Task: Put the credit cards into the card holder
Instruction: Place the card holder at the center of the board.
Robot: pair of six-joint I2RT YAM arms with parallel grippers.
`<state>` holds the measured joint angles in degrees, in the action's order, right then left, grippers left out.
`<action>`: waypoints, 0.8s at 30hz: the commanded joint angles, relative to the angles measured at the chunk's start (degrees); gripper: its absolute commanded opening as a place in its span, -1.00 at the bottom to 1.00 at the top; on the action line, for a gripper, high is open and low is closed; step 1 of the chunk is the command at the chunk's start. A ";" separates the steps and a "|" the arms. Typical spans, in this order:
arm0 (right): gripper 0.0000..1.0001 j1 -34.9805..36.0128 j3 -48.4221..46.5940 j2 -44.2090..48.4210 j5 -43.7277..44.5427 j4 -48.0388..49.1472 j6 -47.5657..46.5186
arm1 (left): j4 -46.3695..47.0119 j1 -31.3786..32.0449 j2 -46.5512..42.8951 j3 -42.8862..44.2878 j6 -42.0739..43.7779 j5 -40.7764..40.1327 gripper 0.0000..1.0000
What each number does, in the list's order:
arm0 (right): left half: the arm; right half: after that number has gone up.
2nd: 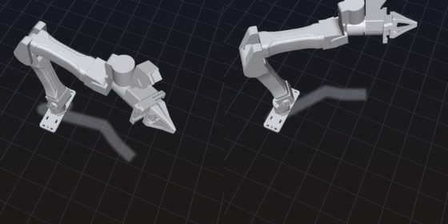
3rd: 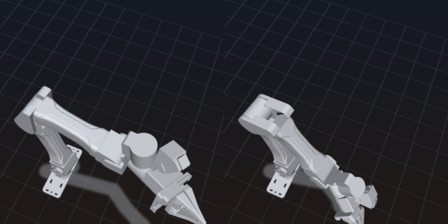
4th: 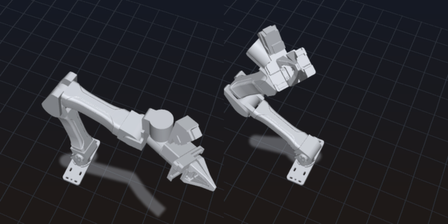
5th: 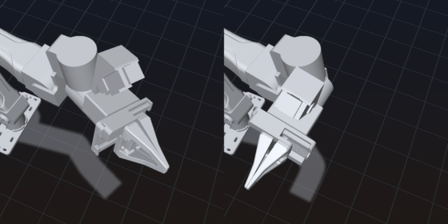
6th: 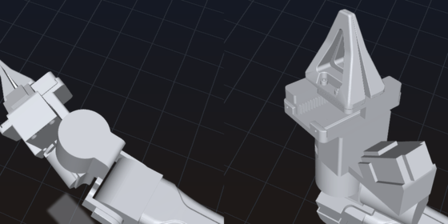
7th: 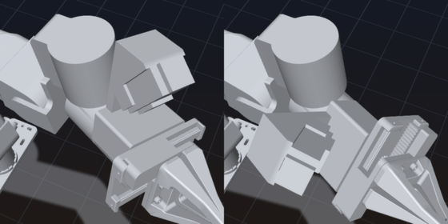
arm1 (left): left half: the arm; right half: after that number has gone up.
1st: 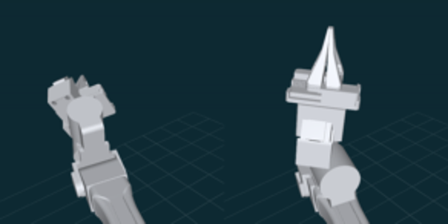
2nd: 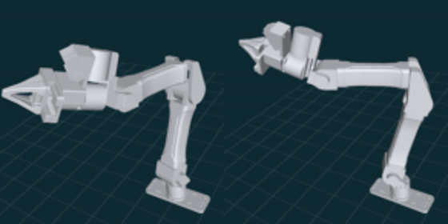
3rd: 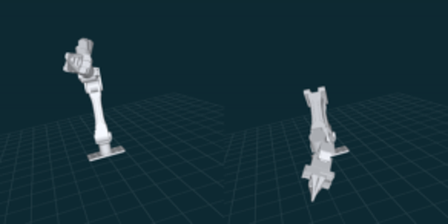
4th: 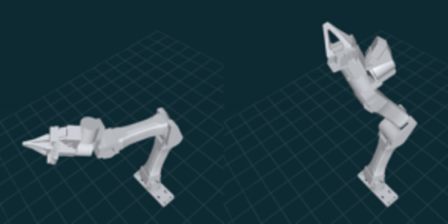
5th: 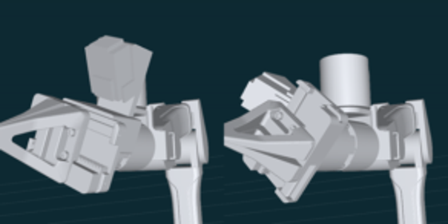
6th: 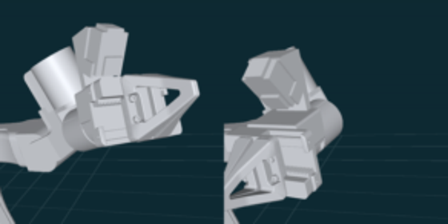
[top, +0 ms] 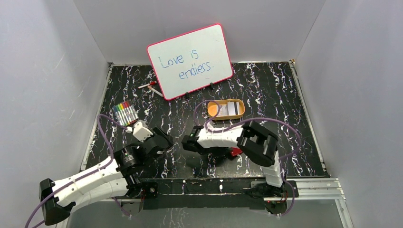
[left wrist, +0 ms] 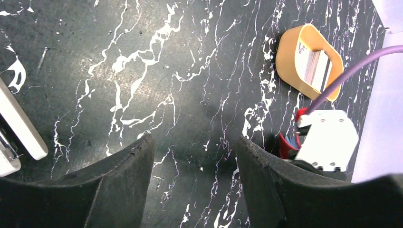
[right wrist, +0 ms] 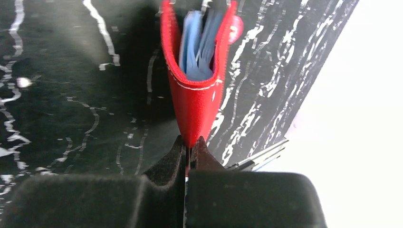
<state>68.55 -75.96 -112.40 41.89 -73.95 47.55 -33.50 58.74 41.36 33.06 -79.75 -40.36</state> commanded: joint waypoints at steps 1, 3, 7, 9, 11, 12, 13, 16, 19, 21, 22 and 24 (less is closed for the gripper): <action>-0.76 1.43 -1.84 -1.13 -3.07 6.06 -1.34 | -3.61 0.28 -1.64 -0.54 -3.04 -3.77 0.22; -0.35 2.68 -2.35 -1.01 -4.70 8.49 -2.49 | -4.59 0.23 -1.97 -0.54 -3.58 -3.87 0.22; 0.09 3.25 -0.76 4.31 -9.79 15.86 -5.20 | -6.05 0.23 -3.46 -0.63 -3.86 -4.11 0.22; 0.23 3.18 0.94 9.22 -12.82 20.28 -6.80 | -6.39 0.23 -4.15 -0.42 -3.36 -4.27 0.22; 0.44 2.54 2.85 14.80 -16.47 24.19 -8.73 | -6.28 0.23 -4.35 -0.08 -2.32 -4.09 0.24; 0.54 1.71 4.27 17.98 -18.76 26.41 -9.62 | -5.90 0.23 -4.25 0.12 -0.67 -3.90 0.25; 0.57 0.43 6.37 21.96 -20.72 28.71 -10.16 | -4.93 0.23 -4.01 0.30 1.27 -3.48 0.27; 0.55 -7.26 16.17 35.56 -24.65 36.92 -10.54 | 1.65 0.23 -2.94 -0.01 11.24 -0.12 0.31; 0.37 -20.83 29.47 47.88 -35.03 48.42 -10.24 | 12.36 0.26 -0.64 -1.22 22.33 7.72 0.32; 0.34 -29.04 36.50 53.31 -43.68 53.63 -10.40 | 20.39 0.26 1.72 -1.86 26.69 14.69 0.32; 0.37 -32.27 39.58 54.97 -47.72 56.37 -10.72 | 23.20 0.24 3.10 -2.08 28.23 17.30 0.32; 0.44 -37.06 44.31 56.48 -53.95 60.27 -10.68 | 28.14 0.25 6.41 -2.18 30.25 21.83 0.32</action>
<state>38.87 -40.49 -58.06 6.96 -26.41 37.54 -19.97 58.74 43.29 31.66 -60.16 -30.09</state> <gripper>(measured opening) 0.688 0.656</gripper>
